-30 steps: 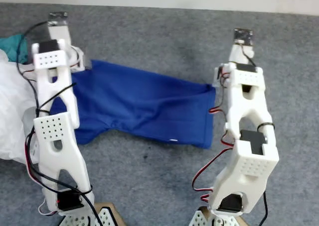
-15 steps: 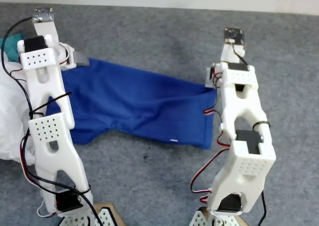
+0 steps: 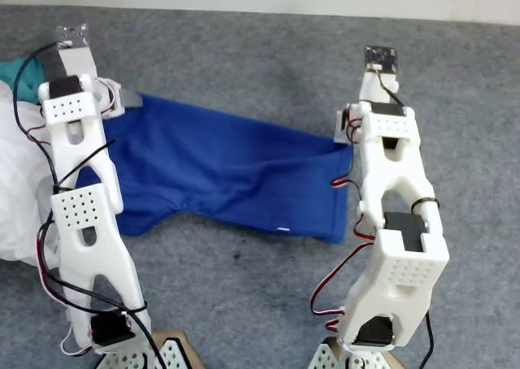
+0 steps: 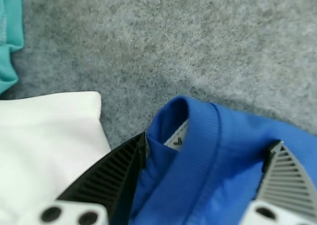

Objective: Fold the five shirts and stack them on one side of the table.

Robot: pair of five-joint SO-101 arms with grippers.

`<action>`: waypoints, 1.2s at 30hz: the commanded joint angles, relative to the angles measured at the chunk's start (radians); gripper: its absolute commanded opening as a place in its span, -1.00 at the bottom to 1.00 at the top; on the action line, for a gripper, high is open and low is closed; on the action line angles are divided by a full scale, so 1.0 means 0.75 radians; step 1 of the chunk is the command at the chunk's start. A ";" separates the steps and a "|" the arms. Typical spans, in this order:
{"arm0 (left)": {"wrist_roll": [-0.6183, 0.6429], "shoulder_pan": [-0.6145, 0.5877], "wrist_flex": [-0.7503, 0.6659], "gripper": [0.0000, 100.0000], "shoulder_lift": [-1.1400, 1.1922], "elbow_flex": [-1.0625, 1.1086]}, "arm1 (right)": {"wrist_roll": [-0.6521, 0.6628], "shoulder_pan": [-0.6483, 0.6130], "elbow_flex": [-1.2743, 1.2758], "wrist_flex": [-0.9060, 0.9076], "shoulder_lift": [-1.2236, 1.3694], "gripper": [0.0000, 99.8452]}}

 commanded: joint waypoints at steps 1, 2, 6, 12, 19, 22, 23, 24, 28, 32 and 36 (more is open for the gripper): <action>0.004 -0.011 -0.039 -0.25 0.015 -0.042 | -0.018 -0.030 -0.062 0.005 -0.017 -0.67; 0.004 -0.003 -0.043 -0.25 0.032 -0.042 | -0.018 -0.034 -0.062 0.005 -0.017 -0.67; 0.004 0.024 -0.047 -0.27 0.077 -0.042 | -0.018 -0.036 -0.062 -0.050 -0.015 -0.67; 0.004 0.060 -0.123 -0.71 0.091 -0.044 | -0.018 -0.040 -0.060 -0.109 0.003 -0.67; 0.004 0.064 -0.176 -0.89 0.089 -0.044 | -0.018 -0.069 -0.073 -0.105 0.163 -0.67; 0.004 0.064 -0.176 -0.90 0.089 -0.044 | -0.018 -0.083 -0.073 -0.105 0.165 -0.67; 0.004 0.064 -0.176 -0.90 0.089 -0.044 | -0.018 -0.085 -0.075 -0.105 0.163 -0.67; 0.004 0.064 -0.176 -0.90 0.089 -0.044 | -0.018 -0.087 -0.077 -0.105 0.163 -0.67; 0.004 0.066 -0.176 -0.90 0.089 -0.044 | -0.023 -0.085 -0.148 -0.050 0.122 -0.67; 0.004 0.073 -0.178 -0.90 0.089 -0.044 | -0.023 -0.114 -0.163 0.011 0.050 -0.67; 0.004 0.075 -0.176 -0.90 0.089 -0.044 | -0.023 -0.154 -0.152 0.042 0.038 -0.67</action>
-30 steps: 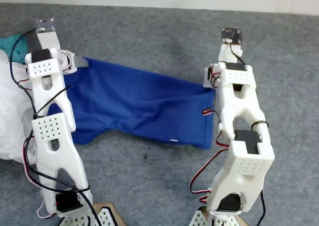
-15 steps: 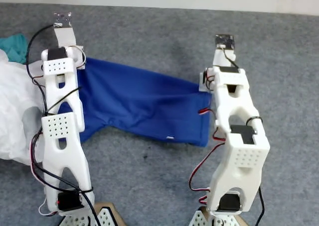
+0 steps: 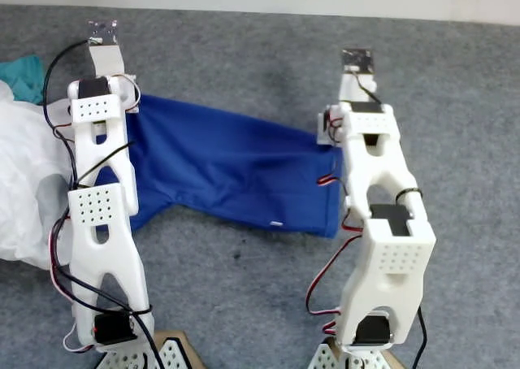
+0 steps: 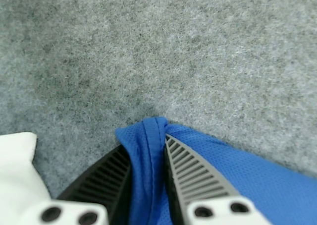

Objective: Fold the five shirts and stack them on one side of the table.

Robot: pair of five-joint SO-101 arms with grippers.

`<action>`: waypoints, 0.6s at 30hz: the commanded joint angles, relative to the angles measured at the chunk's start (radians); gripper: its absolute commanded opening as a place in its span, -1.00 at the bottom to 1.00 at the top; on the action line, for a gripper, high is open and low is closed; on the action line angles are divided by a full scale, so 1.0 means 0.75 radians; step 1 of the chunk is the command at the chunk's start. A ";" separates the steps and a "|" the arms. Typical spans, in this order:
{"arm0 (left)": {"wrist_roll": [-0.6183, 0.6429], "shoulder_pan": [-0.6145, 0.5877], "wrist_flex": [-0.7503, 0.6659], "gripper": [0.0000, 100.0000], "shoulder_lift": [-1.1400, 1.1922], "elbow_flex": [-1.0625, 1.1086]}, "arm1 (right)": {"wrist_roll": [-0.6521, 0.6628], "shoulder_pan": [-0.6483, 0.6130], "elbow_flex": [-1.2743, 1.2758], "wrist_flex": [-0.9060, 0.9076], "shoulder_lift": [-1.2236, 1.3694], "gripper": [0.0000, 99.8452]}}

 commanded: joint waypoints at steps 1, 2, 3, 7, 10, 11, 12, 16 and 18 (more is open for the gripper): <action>0.002 -0.007 -0.010 -0.90 0.001 -0.015 | -0.014 -0.034 -0.052 0.032 -0.087 -0.67; 0.002 -0.007 -0.010 -0.90 0.003 -0.015 | -0.014 -0.036 -0.052 0.034 -0.077 -0.67; 0.002 -0.007 -0.010 -0.90 0.003 -0.015 | -0.018 -0.036 -0.052 0.036 -0.062 -0.67; 0.002 -0.009 -0.010 -0.90 0.003 -0.015 | -0.049 -0.036 -0.052 0.036 0.048 -0.67; 0.002 -0.009 -0.010 -0.90 0.003 -0.015 | -0.049 -0.030 -0.064 0.036 0.120 -0.67; 0.002 -0.009 -0.008 -0.90 0.003 -0.015 | -0.049 -0.024 -0.064 0.036 0.122 -0.67; 0.002 -0.009 -0.008 -0.90 0.003 -0.015 | -0.049 -0.019 -0.064 0.036 0.122 -0.67; 0.002 -0.009 -0.006 -0.90 0.003 -0.015 | -0.047 -0.013 -0.066 0.030 0.128 -0.82; 0.004 -0.009 -0.004 -0.90 0.003 -0.015 | -0.047 -0.001 -0.066 0.030 0.128 -1.00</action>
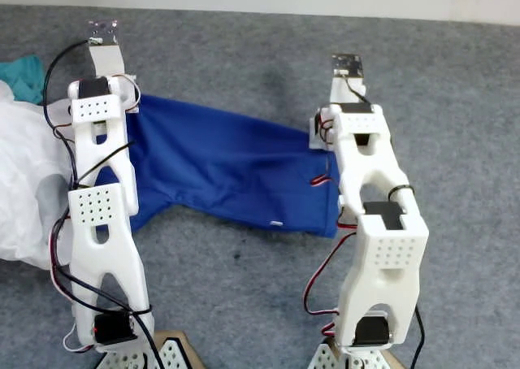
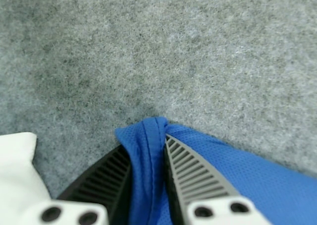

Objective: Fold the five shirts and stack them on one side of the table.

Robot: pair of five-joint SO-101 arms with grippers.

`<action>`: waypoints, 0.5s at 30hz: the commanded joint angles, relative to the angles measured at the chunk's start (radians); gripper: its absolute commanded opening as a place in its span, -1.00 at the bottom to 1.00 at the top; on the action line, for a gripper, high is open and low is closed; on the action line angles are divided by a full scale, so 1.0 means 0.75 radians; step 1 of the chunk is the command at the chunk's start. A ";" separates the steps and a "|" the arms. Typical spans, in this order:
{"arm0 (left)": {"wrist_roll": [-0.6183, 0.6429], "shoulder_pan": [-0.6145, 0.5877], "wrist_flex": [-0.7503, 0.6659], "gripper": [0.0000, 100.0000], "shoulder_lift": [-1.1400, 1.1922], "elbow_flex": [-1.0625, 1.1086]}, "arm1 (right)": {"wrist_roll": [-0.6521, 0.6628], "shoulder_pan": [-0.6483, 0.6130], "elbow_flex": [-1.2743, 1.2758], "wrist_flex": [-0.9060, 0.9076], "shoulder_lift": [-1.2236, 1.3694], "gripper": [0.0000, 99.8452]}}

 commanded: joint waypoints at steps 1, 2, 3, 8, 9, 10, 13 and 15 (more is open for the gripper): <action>0.004 -0.007 -0.004 -0.90 0.003 -0.015 | -0.010 0.019 -0.024 0.003 0.013 -0.96; 0.006 -0.003 -0.004 -0.90 0.001 -0.015 | -0.010 0.034 -0.024 0.005 0.011 -0.97; 0.008 0.005 -0.004 -0.90 0.001 -0.015 | -0.010 0.052 -0.024 0.001 0.011 -0.99; 0.010 0.064 -0.004 -0.90 -0.003 -0.015 | -0.010 0.150 -0.050 0.001 0.007 -0.99; 0.010 0.083 -0.008 -0.90 -0.003 -0.017 | -0.010 0.171 -0.062 0.001 0.011 -0.99; 0.010 0.099 -0.010 -0.90 -0.003 -0.026 | -0.010 0.191 -0.073 0.001 0.011 -0.99; 0.010 0.148 -0.012 -0.90 0.005 -0.099 | -0.010 0.238 -0.085 -0.001 0.011 -0.99; 0.012 0.169 -0.012 -0.90 0.005 -0.148 | -0.010 0.259 -0.103 -0.001 0.011 -0.99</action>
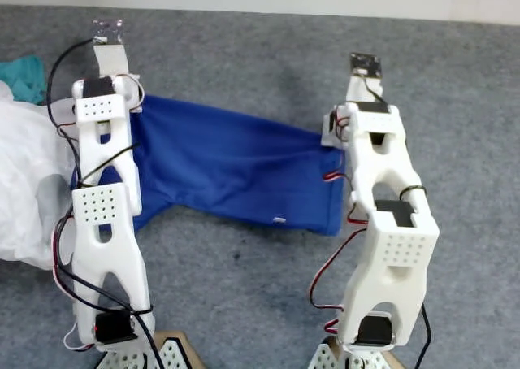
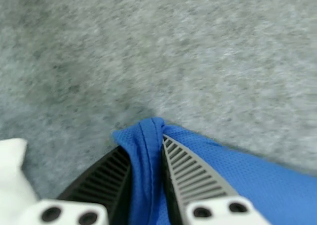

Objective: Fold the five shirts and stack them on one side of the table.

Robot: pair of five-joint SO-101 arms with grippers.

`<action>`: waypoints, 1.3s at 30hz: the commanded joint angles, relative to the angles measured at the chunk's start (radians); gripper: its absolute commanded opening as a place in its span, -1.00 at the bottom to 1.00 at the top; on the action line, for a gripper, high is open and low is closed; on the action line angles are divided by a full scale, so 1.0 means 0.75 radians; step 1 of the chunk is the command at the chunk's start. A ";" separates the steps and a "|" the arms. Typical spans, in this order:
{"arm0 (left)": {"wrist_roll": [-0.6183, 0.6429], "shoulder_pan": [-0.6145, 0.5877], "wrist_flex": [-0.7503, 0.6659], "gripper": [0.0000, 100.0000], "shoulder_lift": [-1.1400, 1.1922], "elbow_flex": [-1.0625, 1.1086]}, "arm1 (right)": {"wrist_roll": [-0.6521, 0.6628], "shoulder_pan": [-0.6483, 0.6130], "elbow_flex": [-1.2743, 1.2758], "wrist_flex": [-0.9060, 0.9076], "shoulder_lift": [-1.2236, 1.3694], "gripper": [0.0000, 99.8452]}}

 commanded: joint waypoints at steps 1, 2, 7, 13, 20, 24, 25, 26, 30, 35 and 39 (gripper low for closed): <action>0.016 0.069 -0.014 -0.90 -0.011 -0.116 | -0.006 0.128 -0.085 -0.001 -0.007 -0.99; 0.016 0.077 -0.014 -0.90 -0.011 -0.152 | -0.006 0.140 -0.103 -0.001 -0.007 -0.99; 0.016 0.089 -0.014 -0.91 -0.009 -0.302 | -0.006 0.179 -0.157 -0.001 -0.007 -0.99; 0.016 0.128 -0.172 -0.94 -0.007 -0.271 | -0.008 0.210 -0.189 -0.001 -0.007 -0.99; 0.014 0.128 -0.286 -0.93 -0.007 -0.146 | 0.018 0.218 -0.189 0.005 -0.005 -0.89; 0.008 0.114 -0.305 -0.75 -0.009 -0.124 | 0.102 0.179 -0.181 0.007 -0.007 -0.56; 0.008 0.101 -0.303 -0.69 -0.009 -0.126 | 0.104 0.175 -0.187 0.007 -0.007 -0.55; 0.008 0.091 -0.309 -0.63 -0.011 -0.126 | 0.104 0.171 -0.189 0.001 -0.009 -0.55; 0.008 0.050 -0.303 -0.46 -0.026 -0.181 | 0.102 0.146 -0.273 0.007 -0.015 -0.60; 0.012 0.034 -0.127 -0.44 -0.030 -0.406 | 0.092 0.140 -0.386 0.099 -0.017 -0.75; 0.014 0.052 0.078 -0.44 -0.064 -0.472 | 0.004 0.126 -0.486 0.228 -0.017 -0.90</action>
